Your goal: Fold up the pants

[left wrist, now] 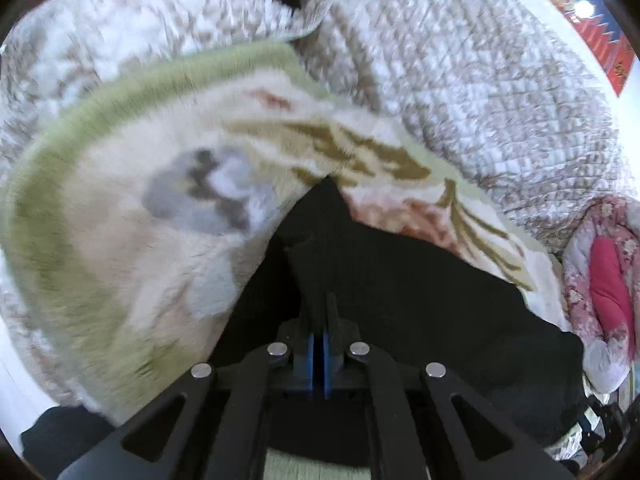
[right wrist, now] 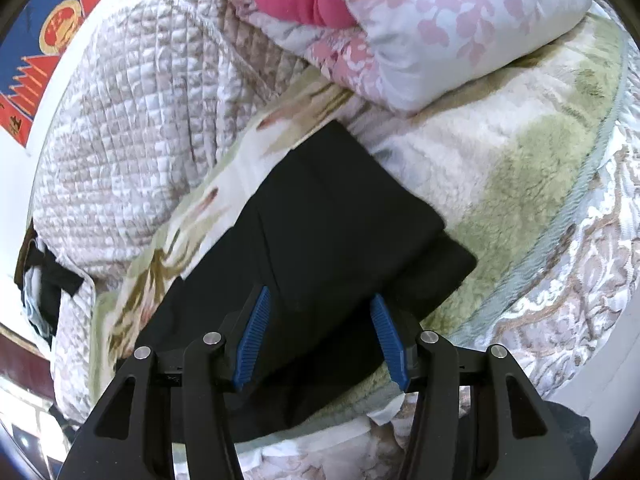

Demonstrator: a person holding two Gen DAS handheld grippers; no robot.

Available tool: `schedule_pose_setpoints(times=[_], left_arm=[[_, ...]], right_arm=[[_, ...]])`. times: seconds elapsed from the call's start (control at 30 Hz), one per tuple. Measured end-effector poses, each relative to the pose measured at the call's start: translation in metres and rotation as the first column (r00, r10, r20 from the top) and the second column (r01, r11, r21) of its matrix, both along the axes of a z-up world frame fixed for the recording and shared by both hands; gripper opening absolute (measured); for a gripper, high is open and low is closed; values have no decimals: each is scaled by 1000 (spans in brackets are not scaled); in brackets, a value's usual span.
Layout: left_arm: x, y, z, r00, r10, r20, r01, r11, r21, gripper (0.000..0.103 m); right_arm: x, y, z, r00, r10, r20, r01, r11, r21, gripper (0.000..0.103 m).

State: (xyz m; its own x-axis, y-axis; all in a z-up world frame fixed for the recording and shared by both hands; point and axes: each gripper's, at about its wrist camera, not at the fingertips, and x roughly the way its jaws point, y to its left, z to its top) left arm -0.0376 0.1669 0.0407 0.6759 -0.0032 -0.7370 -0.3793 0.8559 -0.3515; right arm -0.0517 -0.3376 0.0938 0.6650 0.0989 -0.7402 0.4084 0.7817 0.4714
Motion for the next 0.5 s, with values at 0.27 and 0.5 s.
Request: schedule_pose_setpoints(times=[0.27,0.5], left_arm=[[-14,-3,-18,997,-23,-77,24,1000,11,4],[-10,0,-7,998,-24,-54,25,1000,7,4]], right_arm=[[6,-11,-2,999,-35,12,35,999,36,52],[1,-24,17,994,-90,65,85,994,74,9]])
